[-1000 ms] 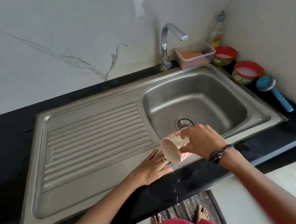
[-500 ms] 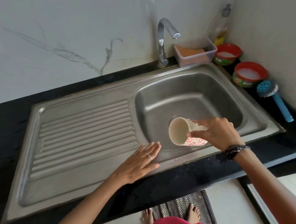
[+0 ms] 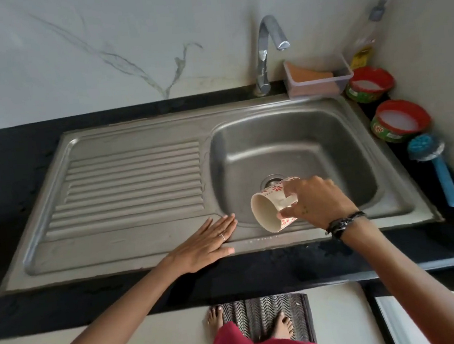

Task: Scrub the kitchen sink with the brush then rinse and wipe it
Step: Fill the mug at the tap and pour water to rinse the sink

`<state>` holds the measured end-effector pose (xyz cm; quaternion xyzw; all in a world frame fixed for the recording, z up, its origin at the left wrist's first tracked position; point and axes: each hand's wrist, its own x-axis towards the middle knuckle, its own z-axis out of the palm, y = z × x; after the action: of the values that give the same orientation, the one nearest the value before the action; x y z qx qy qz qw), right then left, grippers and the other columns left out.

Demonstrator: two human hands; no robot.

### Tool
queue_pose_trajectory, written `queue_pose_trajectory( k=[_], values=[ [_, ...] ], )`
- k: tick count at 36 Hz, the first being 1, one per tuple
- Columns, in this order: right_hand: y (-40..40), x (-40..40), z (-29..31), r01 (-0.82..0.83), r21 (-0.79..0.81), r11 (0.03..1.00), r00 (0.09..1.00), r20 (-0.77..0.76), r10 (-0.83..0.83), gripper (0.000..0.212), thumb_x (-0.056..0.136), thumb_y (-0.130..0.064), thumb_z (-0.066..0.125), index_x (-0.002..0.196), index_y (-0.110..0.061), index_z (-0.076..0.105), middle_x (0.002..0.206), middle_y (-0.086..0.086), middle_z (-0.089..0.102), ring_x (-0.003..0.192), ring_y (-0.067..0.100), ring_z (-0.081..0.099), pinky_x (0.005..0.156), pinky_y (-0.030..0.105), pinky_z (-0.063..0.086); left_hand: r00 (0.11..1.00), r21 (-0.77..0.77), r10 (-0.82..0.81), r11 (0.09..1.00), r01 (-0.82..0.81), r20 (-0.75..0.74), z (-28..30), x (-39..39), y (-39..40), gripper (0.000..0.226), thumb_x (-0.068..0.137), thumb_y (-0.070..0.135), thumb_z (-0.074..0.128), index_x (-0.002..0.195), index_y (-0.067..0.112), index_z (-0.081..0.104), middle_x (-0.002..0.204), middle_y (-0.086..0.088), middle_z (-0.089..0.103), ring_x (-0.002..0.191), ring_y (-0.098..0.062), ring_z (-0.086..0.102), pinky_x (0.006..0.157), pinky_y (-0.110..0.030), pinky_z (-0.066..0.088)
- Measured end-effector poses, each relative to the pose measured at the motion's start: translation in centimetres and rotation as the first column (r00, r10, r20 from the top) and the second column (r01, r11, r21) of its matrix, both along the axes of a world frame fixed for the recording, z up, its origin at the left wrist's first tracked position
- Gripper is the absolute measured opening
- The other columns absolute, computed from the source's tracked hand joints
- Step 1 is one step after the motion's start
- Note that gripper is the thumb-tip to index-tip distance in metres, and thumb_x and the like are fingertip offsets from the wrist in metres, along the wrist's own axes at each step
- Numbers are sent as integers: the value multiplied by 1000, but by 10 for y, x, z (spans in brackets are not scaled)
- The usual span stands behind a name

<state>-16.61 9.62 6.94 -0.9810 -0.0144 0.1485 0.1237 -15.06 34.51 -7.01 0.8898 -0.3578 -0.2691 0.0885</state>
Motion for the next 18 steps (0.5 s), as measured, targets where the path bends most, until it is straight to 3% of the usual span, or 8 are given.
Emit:
queue_pose_trajectory(
  k=[7, 12, 15, 18],
  values=[
    [-4, -3, 0, -96, -85, 992, 995, 10, 97, 43, 80, -41, 65, 121, -28, 58, 123, -4, 60, 110, 20, 58, 90, 30, 45, 997, 23, -29, 999, 31, -69, 2, 5, -53, 60, 101, 45, 20, 147, 22, -10, 152, 8, -20, 133, 3, -25, 108, -17, -20],
    [-14, -7, 0, -83, -84, 993, 996, 18, 85, 41, 82, -39, 63, 121, -28, 57, 123, -5, 60, 111, 20, 58, 90, 30, 44, 993, -121, -34, 992, 21, -110, 1, 11, -91, 58, 99, 49, 25, 150, 23, 15, 158, 0, 5, 144, -9, 1, 118, -29, 2],
    [-24, -10, 1, -7, -40, 999, 1000, 18, 8, 42, 81, -41, 64, 120, -28, 58, 123, -5, 60, 110, 18, 58, 90, 28, 44, 996, -122, -54, 991, 45, -70, 10, 9, -108, 51, 102, 33, 30, 148, 14, 21, 157, -6, 12, 144, -18, 9, 114, -22, 0],
    [-38, -14, 4, 96, 33, 995, 995, 2, -96, 42, 81, -40, 65, 120, -26, 59, 120, -3, 63, 108, 19, 59, 90, 28, 42, 996, -30, -86, 996, 86, -1, 17, 9, -119, 46, 102, 13, 29, 145, -1, 22, 154, -17, 17, 143, -29, 12, 115, -31, -2]
  ],
)
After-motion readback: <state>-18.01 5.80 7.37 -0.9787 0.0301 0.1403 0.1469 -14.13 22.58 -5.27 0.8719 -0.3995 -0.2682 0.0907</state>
